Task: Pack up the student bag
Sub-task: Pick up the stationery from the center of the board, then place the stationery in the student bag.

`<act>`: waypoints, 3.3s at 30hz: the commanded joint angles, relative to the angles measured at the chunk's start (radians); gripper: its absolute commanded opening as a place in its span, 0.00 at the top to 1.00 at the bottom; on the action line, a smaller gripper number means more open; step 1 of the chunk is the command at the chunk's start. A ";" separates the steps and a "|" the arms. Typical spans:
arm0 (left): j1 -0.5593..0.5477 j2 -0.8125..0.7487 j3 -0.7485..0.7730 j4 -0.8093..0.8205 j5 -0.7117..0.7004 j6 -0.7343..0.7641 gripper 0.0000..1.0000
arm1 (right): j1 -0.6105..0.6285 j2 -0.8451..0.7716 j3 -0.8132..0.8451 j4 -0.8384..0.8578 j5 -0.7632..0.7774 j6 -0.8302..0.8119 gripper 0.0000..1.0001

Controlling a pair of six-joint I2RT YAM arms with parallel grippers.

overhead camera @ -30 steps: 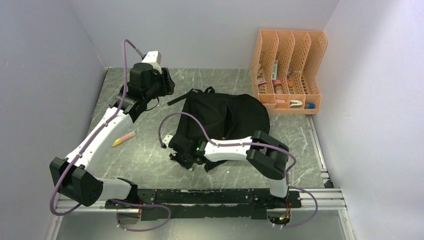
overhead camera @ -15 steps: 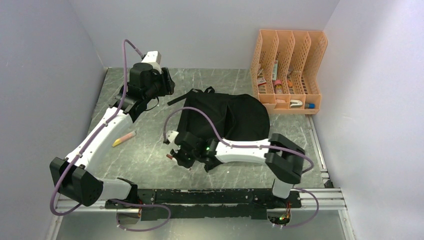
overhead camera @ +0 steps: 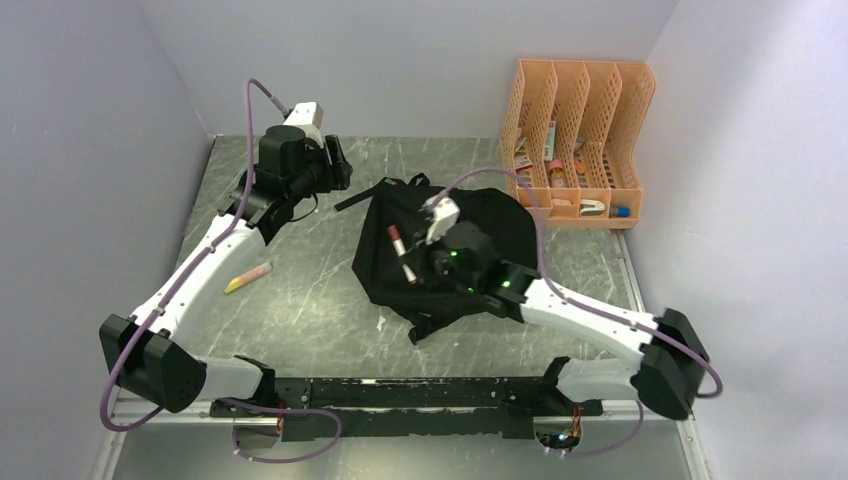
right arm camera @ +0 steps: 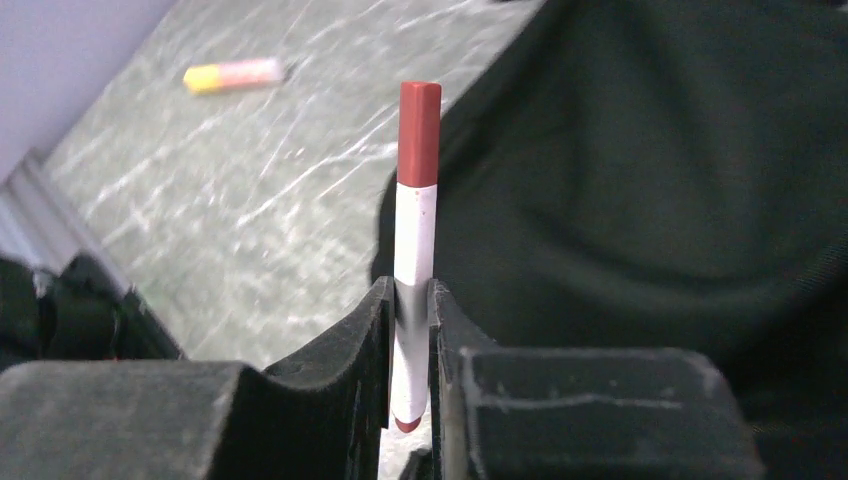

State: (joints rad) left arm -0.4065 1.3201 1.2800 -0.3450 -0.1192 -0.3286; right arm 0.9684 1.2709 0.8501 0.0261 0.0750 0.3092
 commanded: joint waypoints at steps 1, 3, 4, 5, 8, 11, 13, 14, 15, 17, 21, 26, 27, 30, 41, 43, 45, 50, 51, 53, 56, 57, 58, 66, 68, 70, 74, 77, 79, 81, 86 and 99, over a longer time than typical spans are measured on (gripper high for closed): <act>0.009 -0.007 -0.002 0.030 0.095 0.023 0.35 | -0.108 -0.157 -0.071 0.066 0.111 0.126 1.00; 0.008 0.007 0.000 0.037 0.138 0.029 0.31 | -0.157 -0.219 -0.086 0.038 0.175 0.151 1.00; 0.008 0.016 0.001 0.040 0.161 0.028 0.30 | -0.182 -0.237 -0.089 0.018 0.199 0.166 1.00; 0.006 0.025 0.004 0.044 0.182 0.027 0.29 | -0.209 -0.251 -0.090 -0.010 0.223 0.181 1.00; -0.030 0.061 0.021 0.039 0.197 0.036 0.28 | -0.301 -0.282 -0.088 -0.104 0.280 0.236 1.00; -0.125 0.106 0.059 0.015 0.134 0.065 0.28 | -0.380 -0.309 -0.102 -0.162 0.302 0.284 1.00; -0.209 0.148 0.091 0.002 0.106 0.077 0.28 | -0.429 -0.324 -0.120 -0.187 0.296 0.308 1.00; -0.241 0.170 0.102 0.001 0.090 0.080 0.28 | -0.454 -0.330 -0.127 -0.194 0.285 0.315 1.00; -0.274 0.191 0.115 -0.001 0.081 0.085 0.28 | -0.477 -0.335 -0.133 -0.199 0.268 0.321 1.00; -0.334 0.235 0.141 -0.008 0.059 0.097 0.27 | -0.519 -0.343 -0.144 -0.204 0.232 0.325 1.00; -0.420 0.310 0.181 -0.010 0.043 0.105 0.26 | -0.574 -0.363 -0.162 -0.200 0.176 0.331 1.00; -0.485 0.382 0.221 -0.011 0.001 0.110 0.26 | -0.592 -0.372 -0.169 -0.202 0.162 0.324 1.00; -0.494 0.400 0.233 -0.020 -0.015 0.112 0.26 | -0.593 -0.376 -0.172 -0.201 0.160 0.324 1.00; -0.521 0.453 0.275 -0.052 -0.065 0.121 0.25 | -0.599 -0.381 -0.184 -0.193 0.147 0.328 1.00; -0.585 0.569 0.363 -0.097 -0.245 0.191 0.27 | -0.607 -0.411 -0.198 -0.207 0.137 0.318 1.00; -0.590 0.577 0.366 -0.100 -0.269 0.199 0.29 | -0.608 -0.416 -0.201 -0.209 0.134 0.318 1.00; -0.592 0.579 0.362 -0.098 -0.288 0.208 0.30 | -0.608 -0.416 -0.203 -0.209 0.130 0.319 1.00; -0.594 0.587 0.356 -0.099 -0.317 0.224 0.36 | -0.609 -0.412 -0.207 -0.200 0.109 0.324 1.00; -0.594 0.589 0.357 -0.102 -0.323 0.226 0.38 | -0.608 -0.411 -0.209 -0.196 0.106 0.325 1.00; -0.594 0.595 0.360 -0.106 -0.327 0.229 0.43 | -0.608 -0.409 -0.211 -0.191 0.101 0.326 1.00; -0.594 0.596 0.355 -0.102 -0.321 0.231 0.49 | -0.608 -0.404 -0.215 -0.185 0.091 0.327 1.00; -0.594 0.596 0.352 -0.099 -0.320 0.230 0.51 | -0.609 -0.403 -0.216 -0.182 0.087 0.327 1.00; -0.594 0.592 0.350 -0.098 -0.319 0.229 0.53 | -0.608 -0.403 -0.216 -0.177 0.081 0.328 1.00; -0.594 0.585 0.338 -0.084 -0.298 0.225 0.76 | -0.609 -0.377 -0.225 -0.113 -0.016 0.308 1.00; -0.594 0.585 0.338 -0.084 -0.291 0.224 0.82 | -0.609 -0.361 -0.227 -0.094 -0.059 0.308 1.00; -0.594 0.583 0.338 -0.084 -0.288 0.223 0.87 | -0.609 -0.339 -0.228 -0.071 -0.103 0.309 1.00; -0.594 0.572 0.333 -0.083 -0.281 0.220 0.95 | -0.608 -0.281 -0.219 -0.047 -0.178 0.306 1.00; -0.594 0.557 0.322 -0.072 -0.261 0.225 0.95 | -0.609 -0.236 -0.213 -0.031 -0.229 0.306 1.00; -0.594 0.550 0.315 -0.064 -0.254 0.225 0.95 | -0.609 -0.199 -0.203 0.002 -0.257 0.305 1.00; -0.594 0.544 0.311 -0.059 -0.251 0.224 0.95 | -0.609 -0.165 -0.190 0.012 -0.282 0.306 1.00; -0.594 0.535 0.308 -0.057 -0.246 0.226 0.95 | -0.609 -0.090 -0.155 0.017 -0.330 0.308 1.00; -0.594 0.536 0.314 -0.057 -0.250 0.220 0.95 | -0.609 0.013 -0.093 -0.063 -0.407 0.279 1.00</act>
State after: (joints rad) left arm -0.9962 1.8980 1.5955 -0.4297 -0.3775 -0.1112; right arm 0.3664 1.2751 0.7246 -0.0032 -0.3122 0.6064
